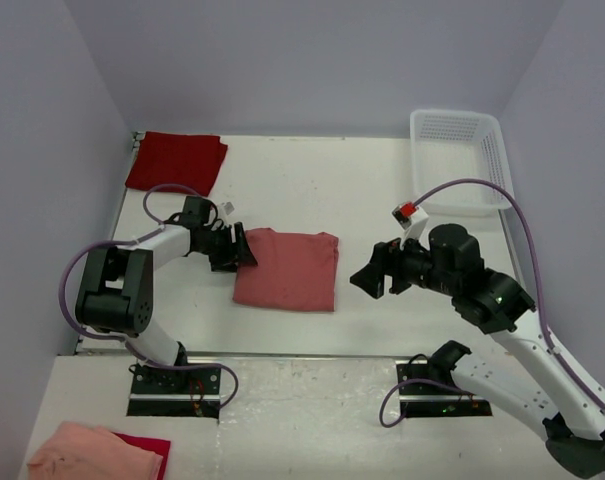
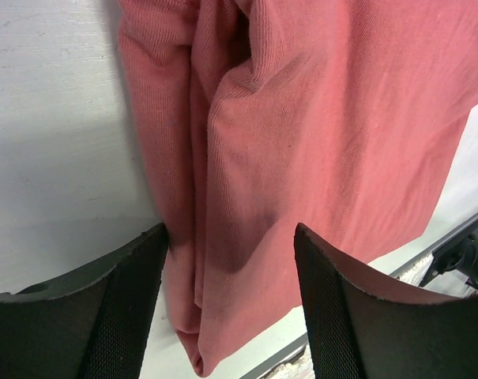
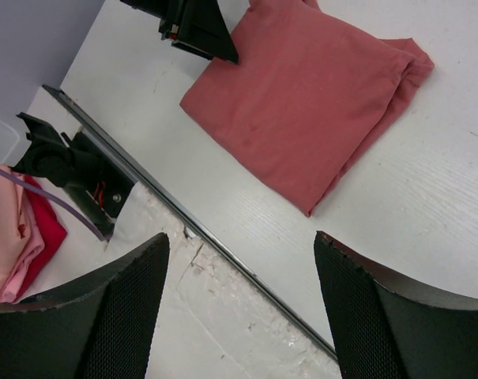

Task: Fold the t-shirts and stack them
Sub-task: Put the neatly folded tshirt into the corner of the board with the left arm

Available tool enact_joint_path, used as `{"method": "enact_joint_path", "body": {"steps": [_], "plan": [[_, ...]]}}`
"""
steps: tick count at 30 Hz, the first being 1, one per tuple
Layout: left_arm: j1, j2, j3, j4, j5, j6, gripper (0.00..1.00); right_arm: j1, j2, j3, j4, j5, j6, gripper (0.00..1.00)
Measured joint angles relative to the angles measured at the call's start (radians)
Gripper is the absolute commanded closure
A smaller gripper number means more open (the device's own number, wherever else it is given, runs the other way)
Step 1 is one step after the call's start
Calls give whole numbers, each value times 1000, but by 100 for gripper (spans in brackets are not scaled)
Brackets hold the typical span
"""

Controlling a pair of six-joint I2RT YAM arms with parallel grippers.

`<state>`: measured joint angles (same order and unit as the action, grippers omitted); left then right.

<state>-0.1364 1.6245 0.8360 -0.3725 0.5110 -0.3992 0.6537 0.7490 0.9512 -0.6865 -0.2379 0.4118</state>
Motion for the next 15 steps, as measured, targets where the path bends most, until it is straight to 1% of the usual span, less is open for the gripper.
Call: {"method": "enact_joint_path", "body": {"steps": [4, 9, 14, 15], "plan": [[1, 3, 0, 1, -2, 0, 34, 0, -19, 0, 1, -11, 6, 25], [-6, 30, 5, 14, 12, -7, 39, 0, -40, 0, 3, -12, 13, 25], [-88, 77, 11, 103, 53, -72, 43, 0, -63, -8, 7, -12, 17, 25], [-113, 90, 8, 142, 65, -93, 51, 0, -66, -11, 6, -12, 19, 24]]}}
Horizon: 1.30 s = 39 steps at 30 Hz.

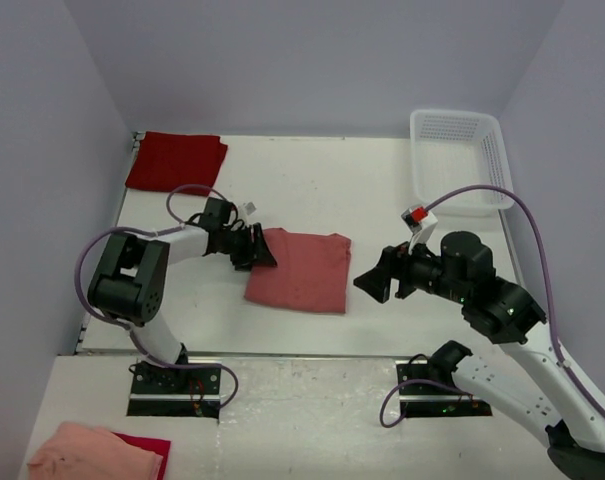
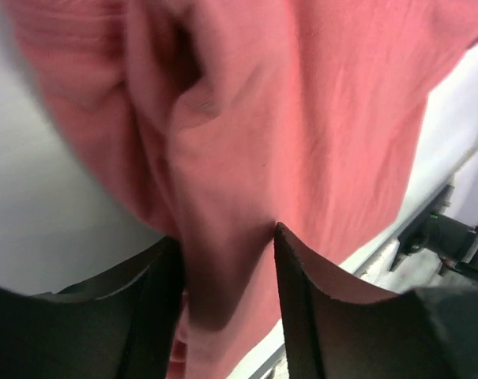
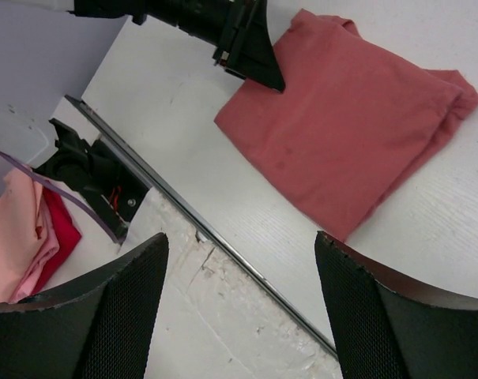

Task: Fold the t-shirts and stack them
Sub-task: Put the neatly folded tshirt into the corner of the board with the left arm

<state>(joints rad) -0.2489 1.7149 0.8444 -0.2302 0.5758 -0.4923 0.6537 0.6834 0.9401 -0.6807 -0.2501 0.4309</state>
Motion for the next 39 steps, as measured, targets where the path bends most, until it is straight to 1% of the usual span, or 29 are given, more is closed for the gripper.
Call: {"method": "enact_joint_path", "body": {"steps": [2, 3, 5, 9, 12, 14, 17, 19, 21, 24, 28, 30, 34, 37, 39], "plan": [[-43, 41, -7, 94, 36, -44, 71, 0, -4, 0, 1, -1, 6, 24], [-62, 78, -9, 142, 53, -58, 100, 0, -6, -1, 1, -3, 10, 24], [-80, 143, -14, 252, 133, -113, 100, 0, -9, -3, 0, -3, 18, 25], [-87, 211, -10, 387, 225, -163, 100, 0, -16, -12, -3, -7, 29, 24], [-88, 246, 10, 431, 262, -174, 100, 0, -18, -17, -8, -7, 34, 24], [-95, 246, 23, 432, 254, -163, 100, 0, -18, -23, -7, -9, 39, 24], [-112, 206, 32, 395, 174, -113, 100, 0, -15, -38, -6, -11, 42, 25], [-121, 162, 48, 335, 76, -64, 100, 0, -6, -44, -8, -11, 44, 25], [-123, 106, 75, 240, -52, -2, 100, 0, 13, -44, -7, -11, 44, 25], [-117, 25, 158, 80, -237, 83, 100, 0, 35, -44, -6, -12, 47, 25], [-110, -42, 304, -31, -401, 201, 100, 0, 61, -44, -8, -12, 47, 26], [-102, -44, 386, -67, -450, 255, 100, 0, 81, -43, -8, -12, 46, 26], [-64, -24, 504, -114, -500, 342, 100, 0, 114, -43, -11, -13, 40, 27], [-11, 35, 588, -146, -511, 395, 100, 0, 115, -43, -11, -19, 36, 26], [35, 105, 660, -174, -512, 433, 100, 0, 117, -43, -10, -31, 34, 26]]}}
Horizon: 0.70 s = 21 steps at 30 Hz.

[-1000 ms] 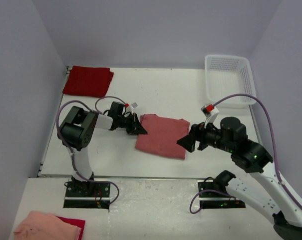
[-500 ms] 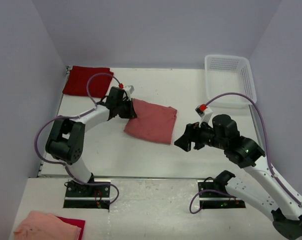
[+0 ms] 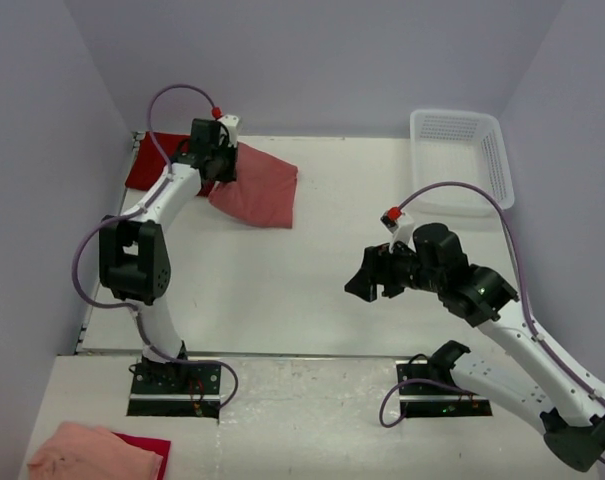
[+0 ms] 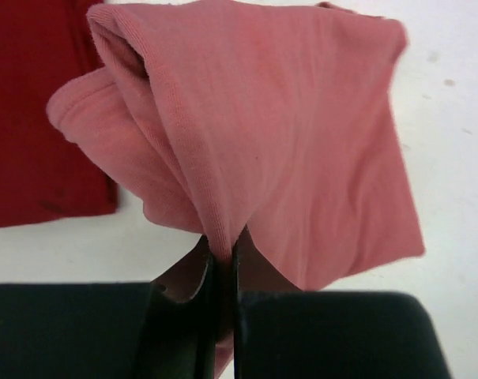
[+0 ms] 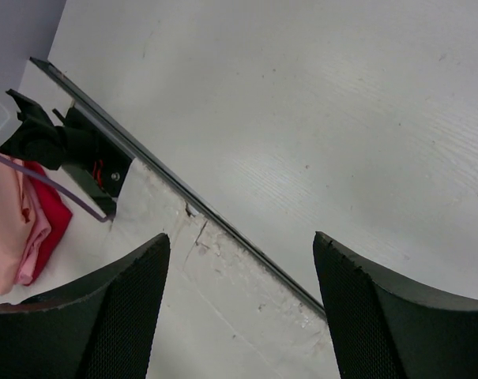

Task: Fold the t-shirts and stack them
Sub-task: Put the neatly folded tshirt into the corner of the board with the left arm

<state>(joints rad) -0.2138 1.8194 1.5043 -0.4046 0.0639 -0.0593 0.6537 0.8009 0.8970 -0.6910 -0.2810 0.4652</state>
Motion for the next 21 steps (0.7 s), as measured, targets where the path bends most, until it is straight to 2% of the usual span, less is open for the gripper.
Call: {"method": "enact_joint_path", "body": {"steps": [5, 10, 16, 21], "plan": [[74, 190, 183, -61, -27, 84, 100, 0, 48, 0, 2, -26, -12, 26], [79, 320, 390, -163, -53, 154, 100, 0, 122, -21, 21, -51, -21, 26], [75, 344, 573, -220, -100, 229, 100, 0, 195, -50, 33, -69, -22, 26], [82, 340, 610, -224, -138, 276, 100, 0, 223, -50, 44, -71, -26, 26]]}}
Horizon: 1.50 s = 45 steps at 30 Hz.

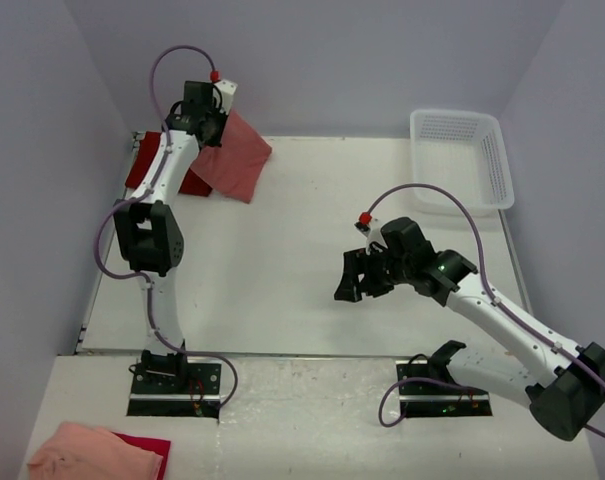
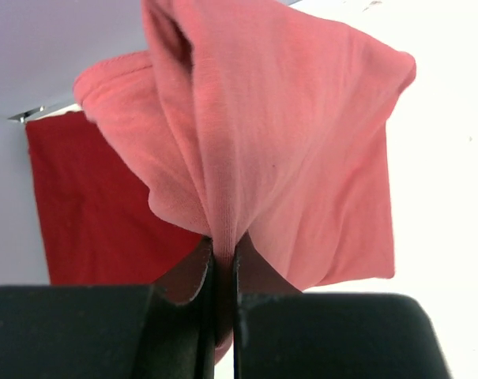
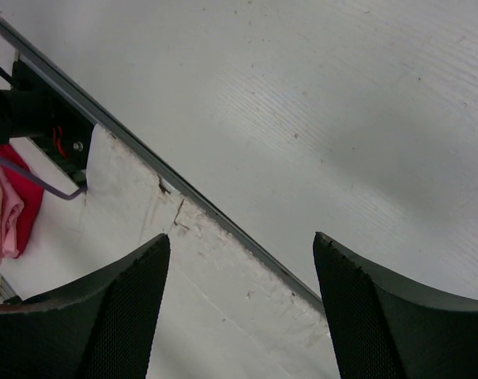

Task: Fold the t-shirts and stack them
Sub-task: Put the neatly folded tshirt into the corner of the board with the left arm

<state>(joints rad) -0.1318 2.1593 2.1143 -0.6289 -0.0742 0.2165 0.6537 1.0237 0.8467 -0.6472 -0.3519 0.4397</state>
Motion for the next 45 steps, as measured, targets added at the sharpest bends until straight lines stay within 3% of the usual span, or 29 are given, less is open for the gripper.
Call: {"method": "enact_joint_path", "body": {"steps": [11, 45], "plan": [[73, -5, 29, -33, -7, 39, 100, 0, 31, 0, 13, 2, 0, 25], [113, -17, 126, -47, 0, 57, 100, 0, 52, -11, 18, 3, 6, 25]]}}
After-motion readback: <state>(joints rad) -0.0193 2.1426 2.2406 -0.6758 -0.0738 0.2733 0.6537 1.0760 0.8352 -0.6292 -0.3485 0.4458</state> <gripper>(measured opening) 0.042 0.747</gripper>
